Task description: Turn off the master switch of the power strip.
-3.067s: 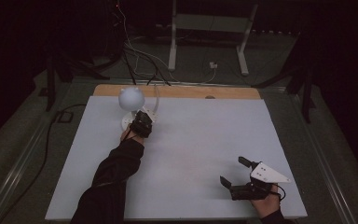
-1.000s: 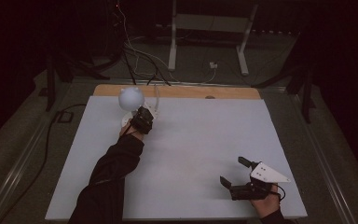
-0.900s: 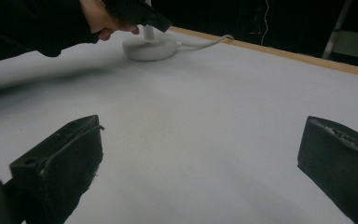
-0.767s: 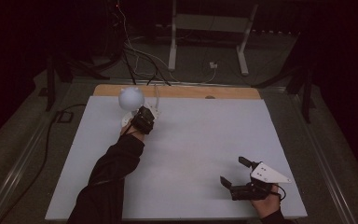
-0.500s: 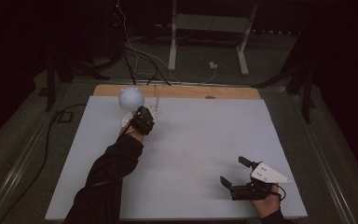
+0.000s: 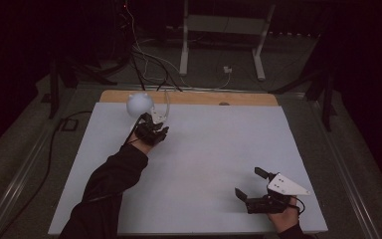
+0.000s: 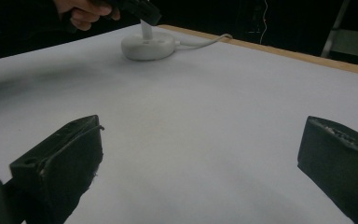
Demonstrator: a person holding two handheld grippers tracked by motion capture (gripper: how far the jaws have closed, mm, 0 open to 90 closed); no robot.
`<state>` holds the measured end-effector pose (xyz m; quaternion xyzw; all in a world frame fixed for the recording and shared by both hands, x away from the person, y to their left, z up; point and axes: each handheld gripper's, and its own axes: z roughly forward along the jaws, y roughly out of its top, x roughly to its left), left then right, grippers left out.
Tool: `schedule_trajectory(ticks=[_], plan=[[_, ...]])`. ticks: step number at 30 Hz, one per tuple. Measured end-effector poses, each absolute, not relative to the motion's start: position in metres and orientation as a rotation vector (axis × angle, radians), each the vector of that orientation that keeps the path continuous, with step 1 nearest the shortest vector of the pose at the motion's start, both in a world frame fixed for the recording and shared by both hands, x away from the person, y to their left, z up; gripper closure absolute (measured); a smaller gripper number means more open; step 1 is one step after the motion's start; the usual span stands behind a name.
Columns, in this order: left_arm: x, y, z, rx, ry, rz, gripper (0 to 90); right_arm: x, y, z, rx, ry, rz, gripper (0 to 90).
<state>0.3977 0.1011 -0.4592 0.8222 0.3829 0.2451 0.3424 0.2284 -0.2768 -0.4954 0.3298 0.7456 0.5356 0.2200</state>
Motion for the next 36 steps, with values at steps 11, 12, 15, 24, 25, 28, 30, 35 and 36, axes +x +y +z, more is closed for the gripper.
schedule_trajectory(ticks=[11, 12, 15, 24, 25, 28, 30, 35, 36], plan=[[0.386, 0.088, -0.456, 2.222, 0.93, 0.43, 6.1, 0.229, -0.276, -0.496, 0.916, 2.063, 1.48, 0.0], [0.385, 0.088, -0.455, 2.217, 0.92, 0.403, 0.8, 0.229, -0.276, -0.496, 0.916, 2.063, 1.48, 0.0], [0.38, 0.089, -0.451, 2.208, 0.874, 0.354, 0.7, 0.229, -0.276, -0.496, 0.917, 2.063, 1.48, 0.0], [0.364, 0.094, -0.441, 2.212, 0.725, 0.228, 0.3, 0.229, -0.276, -0.496, 0.914, 2.068, 1.479, 0.0], [0.362, 0.095, -0.44, 2.207, 0.708, 0.223, 0.3, 0.229, -0.276, -0.496, 0.912, 2.067, 1.478, 0.0], [0.356, 0.099, -0.438, 2.177, 0.67, 0.188, 0.3, 0.228, -0.276, -0.495, 0.912, 2.065, 1.477, 0.0], [0.352, 0.102, -0.436, 2.173, 0.636, 0.161, 0.3, 0.228, -0.276, -0.495, 0.911, 2.065, 1.475, 0.0], [0.341, 0.113, -0.436, 2.179, 0.575, 0.144, 0.3, 0.228, -0.275, -0.495, 0.91, 2.066, 1.472, 0.0], [0.338, 0.116, -0.436, 2.184, 0.57, 0.142, 0.3, 0.228, -0.275, -0.495, 0.909, 2.066, 1.471, 0.0]])
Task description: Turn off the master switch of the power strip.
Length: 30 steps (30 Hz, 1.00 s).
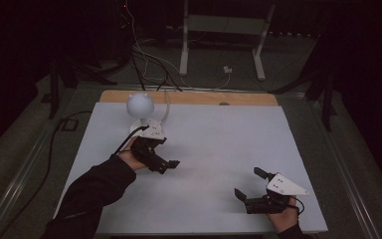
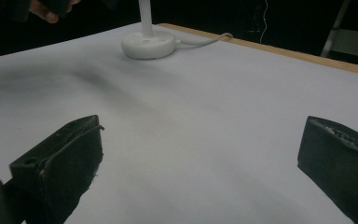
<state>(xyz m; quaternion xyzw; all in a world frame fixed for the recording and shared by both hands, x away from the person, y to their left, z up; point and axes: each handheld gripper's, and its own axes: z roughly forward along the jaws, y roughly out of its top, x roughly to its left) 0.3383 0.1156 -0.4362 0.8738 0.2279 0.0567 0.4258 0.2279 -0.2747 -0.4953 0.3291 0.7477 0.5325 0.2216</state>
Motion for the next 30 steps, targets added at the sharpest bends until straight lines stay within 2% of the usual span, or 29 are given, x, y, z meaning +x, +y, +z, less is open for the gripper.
schedule_trajectory(ticks=[12, 30], plan=[[0.313, 0.139, -0.452, 2.243, 0.51, 0.179, 0.3, 0.228, -0.274, -0.496, 0.908, 2.071, 1.457, 0.0], [0.277, 0.18, -0.493, 2.256, 0.572, 0.162, 0.3, 0.228, -0.272, -0.496, 0.9, 2.079, 1.442, 0.0]])
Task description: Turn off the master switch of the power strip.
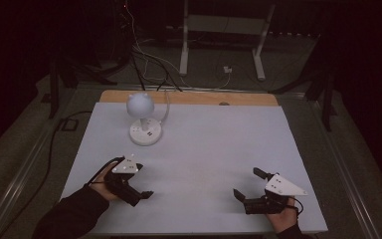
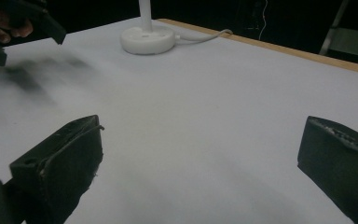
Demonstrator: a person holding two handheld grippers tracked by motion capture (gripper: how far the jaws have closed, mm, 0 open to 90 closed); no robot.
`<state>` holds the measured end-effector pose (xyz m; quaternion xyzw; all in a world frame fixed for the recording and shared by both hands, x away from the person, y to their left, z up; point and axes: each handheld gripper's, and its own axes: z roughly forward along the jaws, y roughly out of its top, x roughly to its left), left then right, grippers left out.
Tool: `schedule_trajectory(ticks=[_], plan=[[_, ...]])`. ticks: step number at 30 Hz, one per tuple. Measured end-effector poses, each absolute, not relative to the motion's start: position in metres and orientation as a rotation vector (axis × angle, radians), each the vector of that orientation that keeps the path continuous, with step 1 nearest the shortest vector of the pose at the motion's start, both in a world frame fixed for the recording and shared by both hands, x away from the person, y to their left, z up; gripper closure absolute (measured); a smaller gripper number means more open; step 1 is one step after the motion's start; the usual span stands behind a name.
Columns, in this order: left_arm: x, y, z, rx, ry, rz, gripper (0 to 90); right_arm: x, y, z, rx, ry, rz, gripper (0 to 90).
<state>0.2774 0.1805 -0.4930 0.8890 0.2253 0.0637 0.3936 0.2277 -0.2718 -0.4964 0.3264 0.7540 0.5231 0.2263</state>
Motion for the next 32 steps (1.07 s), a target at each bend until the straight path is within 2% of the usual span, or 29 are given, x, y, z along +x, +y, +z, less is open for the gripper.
schedule_trajectory(ticks=[22, 32], plan=[[0.246, 0.221, -0.518, 2.222, 0.654, 0.14, 0.3, 0.228, -0.271, -0.497, 0.896, 2.092, 1.437, 0.0], [0.244, 0.223, -0.52, 2.191, 0.678, 0.138, 0.3, 0.228, -0.271, -0.498, 0.891, 2.098, 1.437, 0.0]])
